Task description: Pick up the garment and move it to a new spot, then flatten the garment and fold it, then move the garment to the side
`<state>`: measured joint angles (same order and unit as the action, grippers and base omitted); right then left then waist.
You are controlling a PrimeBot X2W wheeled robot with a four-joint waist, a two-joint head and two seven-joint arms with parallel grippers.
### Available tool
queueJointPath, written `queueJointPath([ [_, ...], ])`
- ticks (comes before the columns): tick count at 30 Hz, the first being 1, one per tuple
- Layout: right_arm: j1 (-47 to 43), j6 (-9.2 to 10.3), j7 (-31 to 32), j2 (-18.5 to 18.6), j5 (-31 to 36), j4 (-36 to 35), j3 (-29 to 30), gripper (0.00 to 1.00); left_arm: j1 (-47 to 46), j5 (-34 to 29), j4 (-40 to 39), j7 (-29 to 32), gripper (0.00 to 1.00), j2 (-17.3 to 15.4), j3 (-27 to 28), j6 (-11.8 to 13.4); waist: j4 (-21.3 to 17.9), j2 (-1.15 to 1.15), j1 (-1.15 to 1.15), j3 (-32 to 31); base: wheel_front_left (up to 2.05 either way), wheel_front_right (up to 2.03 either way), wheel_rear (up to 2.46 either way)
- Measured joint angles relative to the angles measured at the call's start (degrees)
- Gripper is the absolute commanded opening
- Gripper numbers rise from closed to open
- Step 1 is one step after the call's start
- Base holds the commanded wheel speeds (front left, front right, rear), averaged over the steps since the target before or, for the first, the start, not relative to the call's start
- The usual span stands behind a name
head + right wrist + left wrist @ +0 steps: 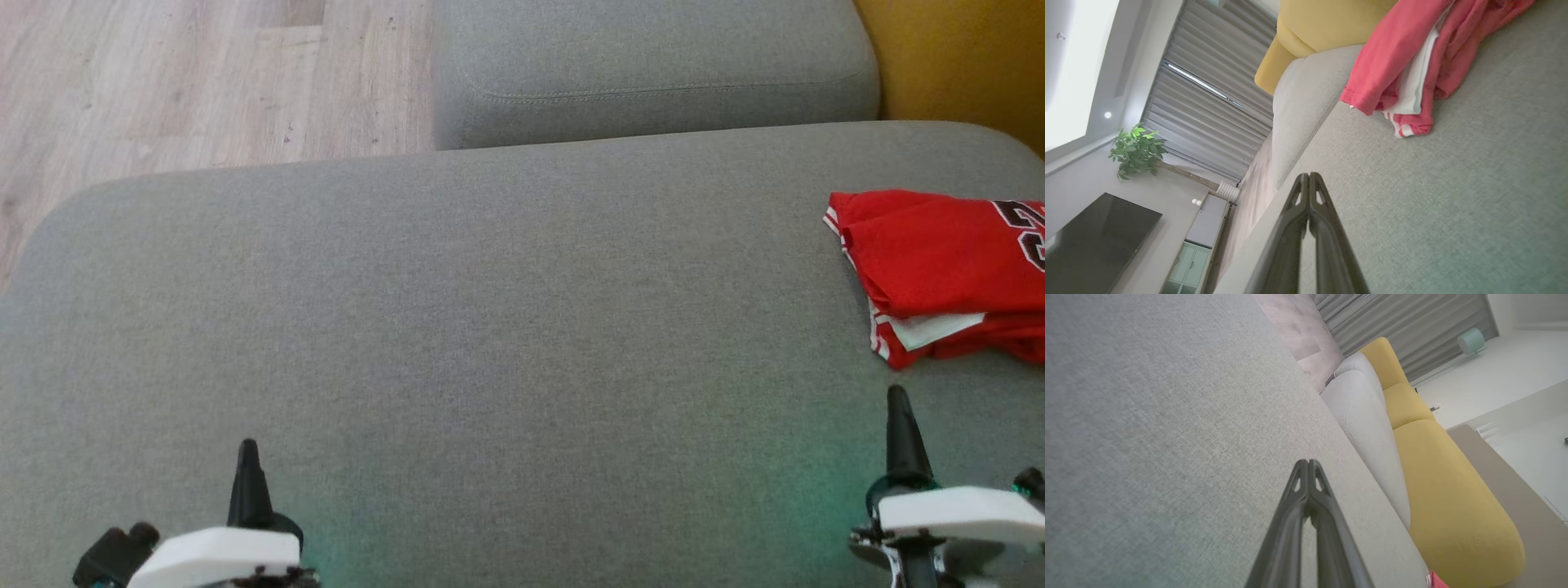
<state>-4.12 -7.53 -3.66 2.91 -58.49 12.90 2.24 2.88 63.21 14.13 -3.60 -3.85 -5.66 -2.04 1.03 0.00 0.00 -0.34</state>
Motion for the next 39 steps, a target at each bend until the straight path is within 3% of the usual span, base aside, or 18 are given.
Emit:
queueJointPath([
  [39, 5.9, 0.00, 6.3, 0.3, -27.2, 2.2, 2.4, 0.00, -4.0, 23.8, 1.0, 6.2, 0.00, 0.1, 5.8, -3.9, -0.8, 0.00, 0.00, 0.4, 0.00, 0.00, 0.00],
])
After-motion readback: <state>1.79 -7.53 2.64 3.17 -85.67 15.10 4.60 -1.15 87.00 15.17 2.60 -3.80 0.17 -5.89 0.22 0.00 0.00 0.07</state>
